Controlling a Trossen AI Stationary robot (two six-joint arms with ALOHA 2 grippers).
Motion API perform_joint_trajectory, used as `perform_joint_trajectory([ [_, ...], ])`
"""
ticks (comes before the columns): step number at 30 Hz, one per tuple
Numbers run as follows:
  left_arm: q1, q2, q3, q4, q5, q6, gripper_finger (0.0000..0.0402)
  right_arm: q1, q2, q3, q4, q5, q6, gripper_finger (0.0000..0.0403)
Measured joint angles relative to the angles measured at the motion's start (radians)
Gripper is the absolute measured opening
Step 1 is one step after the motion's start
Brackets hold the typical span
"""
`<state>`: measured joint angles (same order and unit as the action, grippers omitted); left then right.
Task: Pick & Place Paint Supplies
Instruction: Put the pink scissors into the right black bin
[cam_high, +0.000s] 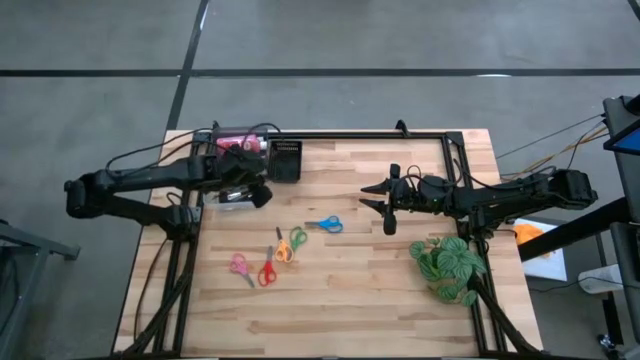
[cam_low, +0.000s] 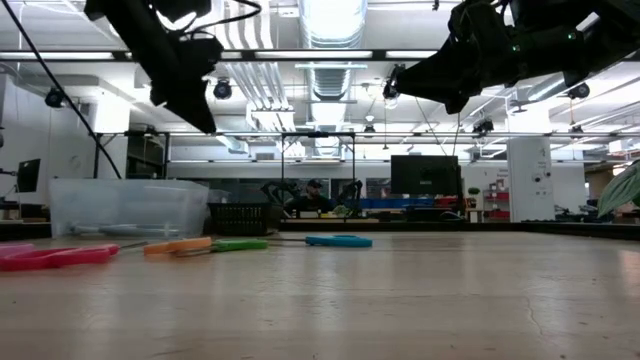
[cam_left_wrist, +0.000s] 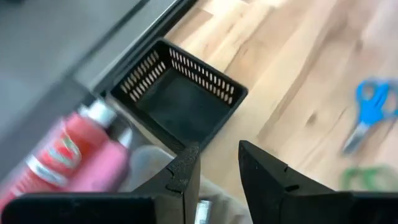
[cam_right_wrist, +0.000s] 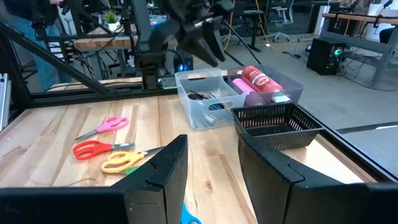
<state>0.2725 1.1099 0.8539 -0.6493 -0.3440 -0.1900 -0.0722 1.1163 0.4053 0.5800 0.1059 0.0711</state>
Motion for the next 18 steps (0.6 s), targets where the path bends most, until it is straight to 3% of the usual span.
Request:
perform_joint_trajectory([
  [4,-0.018,0.0,0.022,-0.027,0.037,-0.329,0.011,0.0,0.0,0.0,0.0,0.0,-0.002,0.0141],
  [7,-0.023,0.0,0.023,-0.034,0.144,-0.519,0.011,0.0,0.0,0.0,0.0,0.0,-0.003,0.0141],
  [10,-0.035,0.0,0.02,-0.026,0.236,-0.58,0.011,0.0,0.0,0.0,0.0,0.0,0.0,0.0141],
  [18,-0.051,0.0,-0.037,0.048,0.24,-0.79,0.011,0.0,0.0,0.0,0.0,0.0,-0.002,0.0141],
])
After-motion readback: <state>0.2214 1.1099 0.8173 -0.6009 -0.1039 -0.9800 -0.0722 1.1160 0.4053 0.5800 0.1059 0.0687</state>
